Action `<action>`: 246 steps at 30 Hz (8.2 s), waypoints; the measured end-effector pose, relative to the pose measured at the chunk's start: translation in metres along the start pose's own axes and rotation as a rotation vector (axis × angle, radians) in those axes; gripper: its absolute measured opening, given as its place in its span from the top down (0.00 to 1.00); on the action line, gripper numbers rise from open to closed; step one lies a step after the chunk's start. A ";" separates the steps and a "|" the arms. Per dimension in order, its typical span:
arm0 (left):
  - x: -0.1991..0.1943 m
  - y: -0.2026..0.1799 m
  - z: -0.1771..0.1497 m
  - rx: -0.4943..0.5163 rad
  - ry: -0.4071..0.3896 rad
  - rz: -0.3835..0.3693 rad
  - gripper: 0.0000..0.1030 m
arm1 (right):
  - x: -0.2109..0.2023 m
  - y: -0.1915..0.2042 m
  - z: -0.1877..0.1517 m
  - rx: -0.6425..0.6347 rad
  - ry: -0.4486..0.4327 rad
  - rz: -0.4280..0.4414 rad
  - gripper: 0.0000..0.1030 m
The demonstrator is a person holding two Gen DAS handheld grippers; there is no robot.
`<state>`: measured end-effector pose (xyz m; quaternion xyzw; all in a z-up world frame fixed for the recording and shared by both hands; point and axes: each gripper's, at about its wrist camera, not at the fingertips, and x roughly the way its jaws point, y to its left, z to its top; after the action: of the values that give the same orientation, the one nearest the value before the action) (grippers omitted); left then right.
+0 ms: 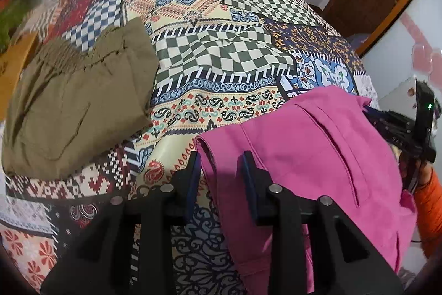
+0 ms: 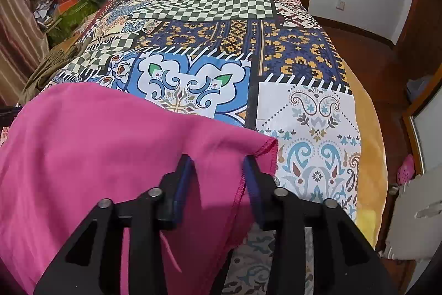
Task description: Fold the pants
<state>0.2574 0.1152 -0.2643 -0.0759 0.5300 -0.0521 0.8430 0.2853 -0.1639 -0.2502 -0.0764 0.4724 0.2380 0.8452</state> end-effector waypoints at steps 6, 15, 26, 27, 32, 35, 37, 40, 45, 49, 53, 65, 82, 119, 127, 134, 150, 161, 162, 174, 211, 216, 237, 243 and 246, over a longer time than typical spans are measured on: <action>-0.005 -0.018 -0.001 0.089 -0.042 0.057 0.97 | -0.002 0.007 0.000 -0.021 -0.026 0.007 0.91; -0.037 -0.018 0.006 0.088 -0.177 0.093 0.98 | -0.030 0.003 0.017 -0.010 -0.174 -0.044 0.93; -0.028 -0.007 0.015 0.036 -0.175 0.106 0.98 | -0.021 -0.007 0.031 0.014 -0.191 -0.089 0.93; -0.029 -0.007 0.015 0.034 -0.178 0.104 0.98 | -0.022 -0.006 0.031 0.013 -0.199 -0.090 0.93; -0.034 -0.011 0.017 0.073 -0.195 0.128 0.97 | -0.015 -0.006 0.036 0.004 -0.201 -0.101 0.93; -0.023 -0.006 0.023 0.059 -0.172 0.142 0.97 | -0.013 -0.010 0.040 0.037 -0.212 -0.088 0.93; -0.014 -0.002 0.025 0.036 -0.151 0.151 0.97 | -0.009 -0.009 0.043 0.048 -0.195 -0.081 0.93; -0.009 -0.002 0.022 0.033 -0.129 0.152 0.96 | -0.001 -0.012 0.044 0.066 -0.123 -0.034 0.90; -0.020 -0.008 0.016 0.058 -0.119 0.170 0.94 | -0.013 -0.018 0.038 0.070 -0.078 -0.045 0.84; -0.041 -0.013 0.011 0.050 -0.127 0.132 0.93 | -0.039 -0.013 0.028 0.048 -0.081 -0.023 0.84; -0.054 -0.035 -0.004 0.089 -0.114 0.081 0.91 | -0.062 0.010 0.017 -0.042 -0.077 0.003 0.84; -0.043 -0.086 -0.054 0.181 -0.043 0.007 0.91 | -0.056 0.083 -0.034 -0.203 0.048 0.135 0.80; -0.068 -0.066 -0.101 0.177 -0.065 0.089 0.87 | -0.080 0.029 -0.105 -0.106 0.126 0.030 0.78; -0.086 -0.054 -0.136 -0.128 -0.011 -0.187 0.37 | -0.107 0.092 -0.071 -0.199 -0.052 0.107 0.67; -0.072 -0.063 -0.124 -0.150 -0.028 -0.236 0.36 | -0.085 0.092 -0.082 -0.187 -0.006 0.131 0.67; -0.060 -0.073 -0.111 -0.161 -0.026 -0.257 0.18 | -0.083 0.092 -0.086 -0.199 -0.017 0.141 0.67; -0.048 -0.042 -0.088 -0.359 -0.037 -0.342 0.19 | -0.081 0.088 -0.086 -0.195 -0.022 0.162 0.67; -0.061 -0.041 -0.111 -0.369 0.014 -0.366 0.21 | -0.081 0.087 -0.085 -0.194 -0.022 0.161 0.65; -0.059 -0.040 -0.110 -0.387 0.012 -0.385 0.21 | -0.081 0.087 -0.085 -0.192 -0.023 0.161 0.65; -0.038 -0.038 -0.089 -0.482 -0.003 -0.451 0.22 | -0.081 0.086 -0.086 -0.196 -0.023 0.166 0.65; -0.111 -0.047 -0.126 -0.071 -0.262 0.124 0.83 | -0.078 0.138 -0.061 -0.303 -0.005 0.193 0.58; -0.112 -0.047 -0.127 -0.060 -0.282 0.110 0.83 | -0.086 0.143 -0.054 -0.313 0.016 0.174 0.58; -0.130 -0.076 -0.108 0.093 -0.390 0.024 0.83 | -0.052 0.175 -0.036 -0.326 0.045 0.237 0.58; -0.135 -0.106 -0.097 0.179 -0.410 0.000 0.83 | -0.050 0.175 -0.039 -0.312 0.032 0.246 0.58; -0.135 -0.121 -0.095 0.216 -0.414 0.001 0.83 | -0.050 0.173 -0.040 -0.299 0.029 0.252 0.58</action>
<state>0.1124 0.0125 -0.1631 0.0058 0.3372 -0.0914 0.9370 0.1507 -0.0430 -0.2131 -0.1449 0.4495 0.4083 0.7811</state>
